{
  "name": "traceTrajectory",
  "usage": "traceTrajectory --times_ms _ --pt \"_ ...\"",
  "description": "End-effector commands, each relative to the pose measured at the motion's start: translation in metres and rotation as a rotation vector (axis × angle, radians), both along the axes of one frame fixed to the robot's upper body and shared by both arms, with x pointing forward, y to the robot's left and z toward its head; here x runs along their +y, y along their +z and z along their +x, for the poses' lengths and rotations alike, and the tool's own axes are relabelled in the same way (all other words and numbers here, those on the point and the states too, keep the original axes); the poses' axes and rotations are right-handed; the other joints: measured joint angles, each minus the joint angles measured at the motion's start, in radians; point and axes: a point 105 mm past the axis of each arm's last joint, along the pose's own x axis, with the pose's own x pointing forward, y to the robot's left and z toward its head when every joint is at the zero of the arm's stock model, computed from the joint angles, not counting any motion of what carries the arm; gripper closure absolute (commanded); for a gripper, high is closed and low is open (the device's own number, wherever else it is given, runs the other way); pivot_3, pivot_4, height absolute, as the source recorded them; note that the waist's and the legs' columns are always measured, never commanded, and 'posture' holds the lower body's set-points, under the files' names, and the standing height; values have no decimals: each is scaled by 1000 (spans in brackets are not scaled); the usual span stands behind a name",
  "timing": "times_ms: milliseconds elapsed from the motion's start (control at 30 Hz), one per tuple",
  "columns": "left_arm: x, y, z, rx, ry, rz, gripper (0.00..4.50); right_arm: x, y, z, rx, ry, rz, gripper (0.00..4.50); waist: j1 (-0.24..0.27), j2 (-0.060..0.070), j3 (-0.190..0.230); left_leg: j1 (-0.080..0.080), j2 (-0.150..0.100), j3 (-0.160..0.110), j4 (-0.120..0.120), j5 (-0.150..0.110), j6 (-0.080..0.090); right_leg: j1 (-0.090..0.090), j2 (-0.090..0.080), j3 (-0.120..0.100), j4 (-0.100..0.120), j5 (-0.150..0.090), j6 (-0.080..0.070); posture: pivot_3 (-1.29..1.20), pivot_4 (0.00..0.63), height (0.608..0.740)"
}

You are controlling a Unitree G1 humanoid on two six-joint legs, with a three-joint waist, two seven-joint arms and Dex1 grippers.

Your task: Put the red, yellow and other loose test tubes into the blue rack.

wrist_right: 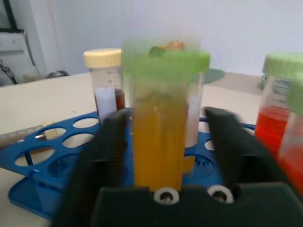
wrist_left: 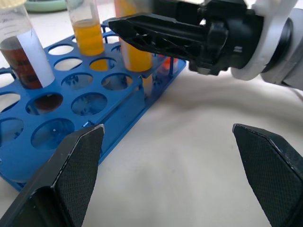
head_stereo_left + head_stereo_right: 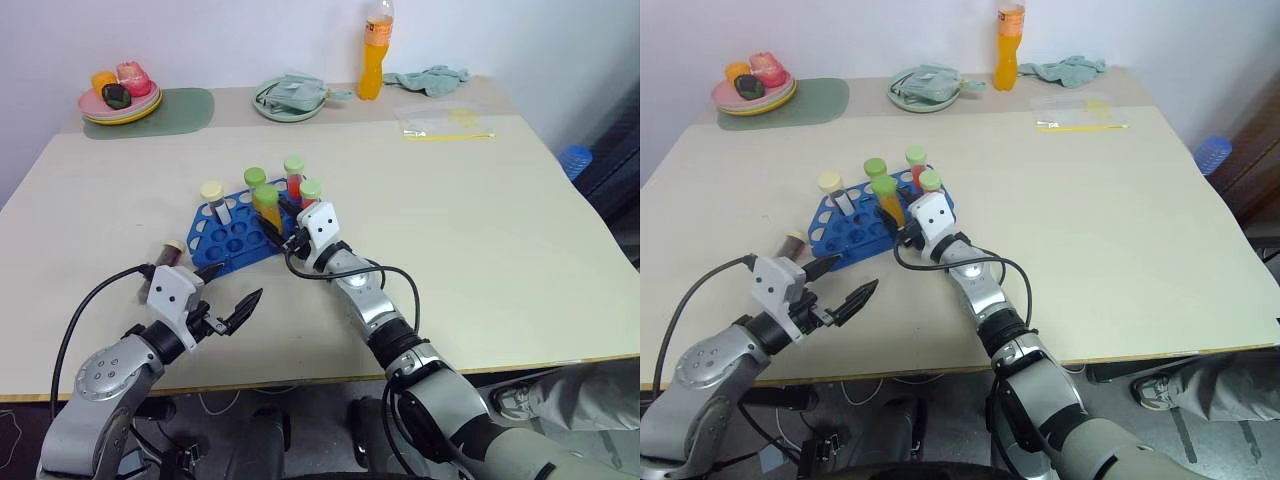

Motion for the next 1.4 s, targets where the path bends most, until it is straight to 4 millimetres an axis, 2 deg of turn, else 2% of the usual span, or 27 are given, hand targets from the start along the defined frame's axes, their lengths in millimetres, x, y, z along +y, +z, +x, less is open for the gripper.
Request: traceTrajectory --times_ms 33,200,333,433,533,733,900,1233,1333,1400 --pt "5 17 -3 -22 8 -18 0 13 44 -18 -126 52 118 64 -2 0 0 0 0 0 0 0 0 0 0 0 0 0 0 0 150 740" --pt "33 34 7 -19 186 41 0 8 73 -34 -197 119 141 64 3 0 0 -1 0 -2 0 0 0 -1 0 0 1 0 0 0 150 740" --pt "58 53 13 53 280 -13 0 4 95 -53 -194 233 170 64 3 0 0 -1 0 -3 0 0 0 -1 0 0 1 0 0 0 150 740" --pt "84 38 14 311 311 219 0 -3 101 -64 -196 312 112 64 1 0 0 -1 0 -4 1 0 0 -1 0 -1 1 0 0 0 150 740" --pt "106 37 20 545 401 201 0 -17 90 -70 -164 381 -29 64 4 1 1 0 -2 -3 0 0 0 0 0 -1 2 0 0 0 150 740" --pt "111 45 48 696 458 273 0 -47 54 -86 -112 507 -323 64 2 -1 1 0 -2 -3 0 0 0 2 0 -2 0 0 0 0 150 740" --pt "115 36 74 762 479 311 0 -55 44 -88 -93 505 -379 64 -4 -1 1 -1 -2 -2 -1 1 -1 -1 0 -1 1 0 0 0 150 740" --pt "118 21 96 852 437 360 0 -61 39 -91 -85 475 -407 64 4 -2 1 -4 -2 -1 1 1 -2 -4 0 -1 2 0 0 0 150 740" --pt "115 14 99 881 422 361 830 -62 37 -91 -84 470 -411 0 4 -2 1 -4 -2 -1 1 1 -2 -4 -1 -1 2 0 0 0 150 740" --pt "116 13 100 882 422 370 1920 -61 36 -92 -86 469 -416 0 3 -2 1 -4 -2 -1 1 1 -2 -4 -1 -1 2 0 0 0 150 740"
